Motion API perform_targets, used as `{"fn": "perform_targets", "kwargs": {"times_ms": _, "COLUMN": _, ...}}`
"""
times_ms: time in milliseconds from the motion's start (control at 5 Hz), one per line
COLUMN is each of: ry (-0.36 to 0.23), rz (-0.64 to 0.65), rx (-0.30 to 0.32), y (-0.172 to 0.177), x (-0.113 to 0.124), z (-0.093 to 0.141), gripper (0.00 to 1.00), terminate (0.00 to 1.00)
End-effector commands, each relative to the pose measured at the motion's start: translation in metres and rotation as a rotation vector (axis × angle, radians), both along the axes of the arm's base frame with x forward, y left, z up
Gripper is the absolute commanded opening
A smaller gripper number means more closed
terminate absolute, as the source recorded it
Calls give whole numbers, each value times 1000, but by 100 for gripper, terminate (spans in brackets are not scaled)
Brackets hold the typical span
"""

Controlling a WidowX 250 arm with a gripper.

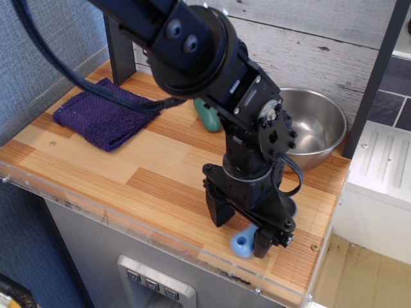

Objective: Move the spoon from one side to other side of the table.

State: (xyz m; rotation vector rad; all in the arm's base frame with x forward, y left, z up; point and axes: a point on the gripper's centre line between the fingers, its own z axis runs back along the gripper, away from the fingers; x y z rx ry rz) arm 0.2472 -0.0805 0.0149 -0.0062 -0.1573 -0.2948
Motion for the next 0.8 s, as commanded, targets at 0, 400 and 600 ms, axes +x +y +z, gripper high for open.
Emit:
{"fn": "perform_targets", "kwargs": {"times_ms": 0, "ry": -51, "rz": -28, "rx": -17, "y": 11, "x": 11, "z": 38, "gripper": 100, "terminate": 0}}
{"fn": "perform_targets", "kwargs": {"times_ms": 400, "ry": -127, "rz": -86, "rx": -142, "y": 15, "x": 2, "z": 88, "gripper": 100, "terminate": 0}}
{"fn": "perform_targets", "kwargs": {"times_ms": 600, "ry": -136, "rz": -56, "rx": -152, "y": 26, "x": -1, "z": 110, "gripper": 100, "terminate": 0}}
